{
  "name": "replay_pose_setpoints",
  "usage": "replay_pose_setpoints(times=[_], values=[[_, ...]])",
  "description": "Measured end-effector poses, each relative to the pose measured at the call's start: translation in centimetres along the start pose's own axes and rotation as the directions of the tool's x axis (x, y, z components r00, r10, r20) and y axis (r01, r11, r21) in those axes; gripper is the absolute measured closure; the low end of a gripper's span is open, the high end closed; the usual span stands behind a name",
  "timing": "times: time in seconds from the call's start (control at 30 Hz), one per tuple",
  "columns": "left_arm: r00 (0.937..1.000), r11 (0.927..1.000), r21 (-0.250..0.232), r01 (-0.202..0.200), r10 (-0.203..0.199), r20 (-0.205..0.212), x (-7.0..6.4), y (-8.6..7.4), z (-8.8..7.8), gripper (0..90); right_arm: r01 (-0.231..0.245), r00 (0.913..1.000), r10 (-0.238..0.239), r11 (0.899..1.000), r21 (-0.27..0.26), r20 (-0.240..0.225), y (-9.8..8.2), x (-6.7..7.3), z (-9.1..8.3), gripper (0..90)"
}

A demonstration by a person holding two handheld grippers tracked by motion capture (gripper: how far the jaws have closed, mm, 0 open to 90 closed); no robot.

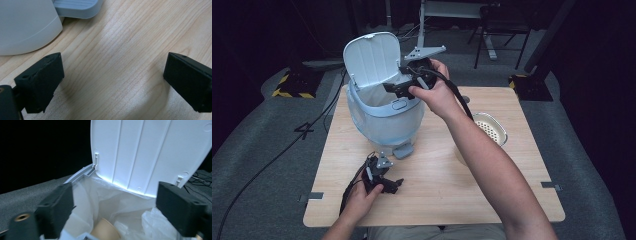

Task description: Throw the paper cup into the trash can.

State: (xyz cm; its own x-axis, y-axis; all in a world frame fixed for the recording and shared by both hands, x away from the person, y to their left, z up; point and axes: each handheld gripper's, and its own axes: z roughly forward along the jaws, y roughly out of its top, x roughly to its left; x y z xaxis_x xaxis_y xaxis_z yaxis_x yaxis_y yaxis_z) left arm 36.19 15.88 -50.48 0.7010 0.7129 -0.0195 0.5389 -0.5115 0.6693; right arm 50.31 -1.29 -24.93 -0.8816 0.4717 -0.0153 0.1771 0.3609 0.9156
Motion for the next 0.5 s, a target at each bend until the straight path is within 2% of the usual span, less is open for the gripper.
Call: replay_pose_setpoints(times=[0.17,0.27,0.5], values=[[1.0,1.0,0.003,0.0,0.0,0.004,0.0,0.0,0.0,3.3,0.033,0.9993,-0.033,0.999,0.021,-0.018,-0.3,-0.1,-2.4,15.8],[0.9999,1.0,0.002,-0.008,0.008,0.015,0.2,0.0,0.0,2.8,0.026,0.9991,-0.026,1.0,-0.003,-0.034,-0.5,-0.3,-4.1,15.8],[0.9998,0.9999,0.003,-0.012,0.012,0.013,0.4,0.0,0.0,2.6,0.052,0.9985,-0.052,0.999,0.0,-0.019,-1.9,-0.9,-9.1,16.0]])
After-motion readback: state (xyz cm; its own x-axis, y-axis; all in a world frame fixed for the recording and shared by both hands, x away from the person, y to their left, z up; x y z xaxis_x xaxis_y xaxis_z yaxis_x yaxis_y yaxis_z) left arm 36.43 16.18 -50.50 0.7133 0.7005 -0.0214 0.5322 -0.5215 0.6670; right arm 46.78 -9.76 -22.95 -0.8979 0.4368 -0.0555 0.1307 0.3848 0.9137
